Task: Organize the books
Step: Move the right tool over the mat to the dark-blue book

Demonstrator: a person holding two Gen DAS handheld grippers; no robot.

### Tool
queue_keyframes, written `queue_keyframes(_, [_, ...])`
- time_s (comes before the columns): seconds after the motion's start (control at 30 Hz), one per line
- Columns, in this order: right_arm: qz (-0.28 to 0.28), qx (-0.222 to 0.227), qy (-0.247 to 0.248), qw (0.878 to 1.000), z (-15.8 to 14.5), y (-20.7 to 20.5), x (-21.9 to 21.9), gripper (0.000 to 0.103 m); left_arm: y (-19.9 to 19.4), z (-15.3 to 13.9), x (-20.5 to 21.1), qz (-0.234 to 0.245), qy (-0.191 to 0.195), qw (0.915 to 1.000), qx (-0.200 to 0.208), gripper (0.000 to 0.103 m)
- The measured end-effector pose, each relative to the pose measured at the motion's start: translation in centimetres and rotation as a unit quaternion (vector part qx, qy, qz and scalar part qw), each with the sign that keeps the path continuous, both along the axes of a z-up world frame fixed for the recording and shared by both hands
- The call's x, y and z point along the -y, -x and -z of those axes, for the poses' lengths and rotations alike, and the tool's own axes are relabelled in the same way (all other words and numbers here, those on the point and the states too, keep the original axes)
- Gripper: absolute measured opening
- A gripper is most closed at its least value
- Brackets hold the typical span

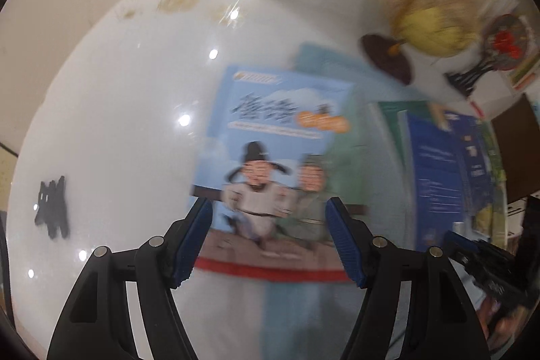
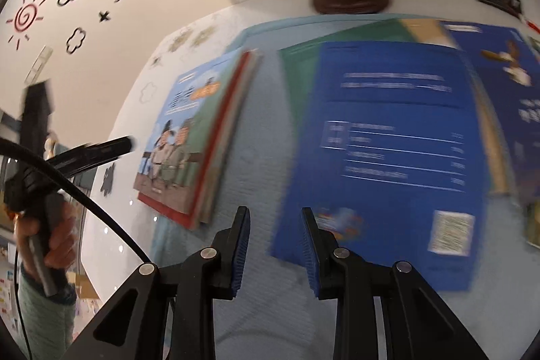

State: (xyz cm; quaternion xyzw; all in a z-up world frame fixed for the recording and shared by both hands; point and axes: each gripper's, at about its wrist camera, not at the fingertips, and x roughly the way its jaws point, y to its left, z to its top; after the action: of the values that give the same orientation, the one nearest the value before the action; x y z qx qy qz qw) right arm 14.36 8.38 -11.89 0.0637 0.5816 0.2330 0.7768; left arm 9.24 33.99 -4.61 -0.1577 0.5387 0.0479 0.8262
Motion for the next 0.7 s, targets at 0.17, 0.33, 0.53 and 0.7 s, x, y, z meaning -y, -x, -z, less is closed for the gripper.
queue_keyframes(0.17, [0.032,0.010,-0.027,0.999,-1.7,-0.1,5.1,0.047,1.3,-3.7,5.1,0.015,0.015,0.9981,0.057,0.069])
queue_keyframes(0.33, [0.043,0.021,-0.031,0.998,-3.0,1.7,10.1,0.053,1.2,-4.2,12.3,0.042,0.023,0.9970,0.061,0.069])
queue_keyframes(0.53, [0.070,0.027,0.001,0.997,-4.0,4.0,17.7,0.056,1.4,-2.2,18.8,0.062,0.060,0.9953,0.043,0.069])
queue_keyframes(0.7, [0.109,0.011,0.016,0.994,-3.3,4.9,24.0,0.056,0.6,0.0,23.0,0.068,0.063,0.9956,0.017,0.069])
